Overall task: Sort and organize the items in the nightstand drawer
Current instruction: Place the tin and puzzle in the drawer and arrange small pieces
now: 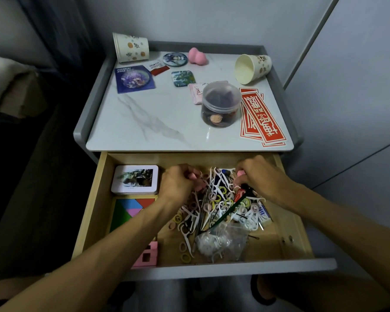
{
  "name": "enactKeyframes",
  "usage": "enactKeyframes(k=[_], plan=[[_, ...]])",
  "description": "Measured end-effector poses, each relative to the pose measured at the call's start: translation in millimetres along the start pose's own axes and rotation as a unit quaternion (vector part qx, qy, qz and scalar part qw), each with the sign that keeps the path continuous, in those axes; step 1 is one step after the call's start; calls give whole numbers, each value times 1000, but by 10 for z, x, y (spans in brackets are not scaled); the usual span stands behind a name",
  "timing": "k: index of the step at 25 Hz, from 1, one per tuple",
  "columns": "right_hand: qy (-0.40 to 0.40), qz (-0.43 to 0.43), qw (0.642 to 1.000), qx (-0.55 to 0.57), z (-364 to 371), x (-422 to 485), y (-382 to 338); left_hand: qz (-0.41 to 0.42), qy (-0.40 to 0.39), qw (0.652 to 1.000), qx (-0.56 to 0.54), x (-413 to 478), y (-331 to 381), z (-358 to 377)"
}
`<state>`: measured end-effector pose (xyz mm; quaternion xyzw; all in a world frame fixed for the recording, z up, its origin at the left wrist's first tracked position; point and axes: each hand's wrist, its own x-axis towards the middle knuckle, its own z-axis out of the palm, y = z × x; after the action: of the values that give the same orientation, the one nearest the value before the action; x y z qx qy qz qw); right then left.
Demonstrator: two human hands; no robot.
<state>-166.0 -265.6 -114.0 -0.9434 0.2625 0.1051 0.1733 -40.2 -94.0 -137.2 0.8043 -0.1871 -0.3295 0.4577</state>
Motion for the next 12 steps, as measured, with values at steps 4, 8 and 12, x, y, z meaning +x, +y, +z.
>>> enactKeyframes(k=[4, 8, 12], plan=[[70, -26, 995, 64, -8, -77, -157, -33, -22, 990, -135, -63, 78, -123], [41, -31, 983, 177, 59, -43, -400, -54, -16, 981, -188, -134, 79, -281], [17, -17, 994, 108, 220, 191, -580, -73, -16, 977, -202, -181, -7, -456]])
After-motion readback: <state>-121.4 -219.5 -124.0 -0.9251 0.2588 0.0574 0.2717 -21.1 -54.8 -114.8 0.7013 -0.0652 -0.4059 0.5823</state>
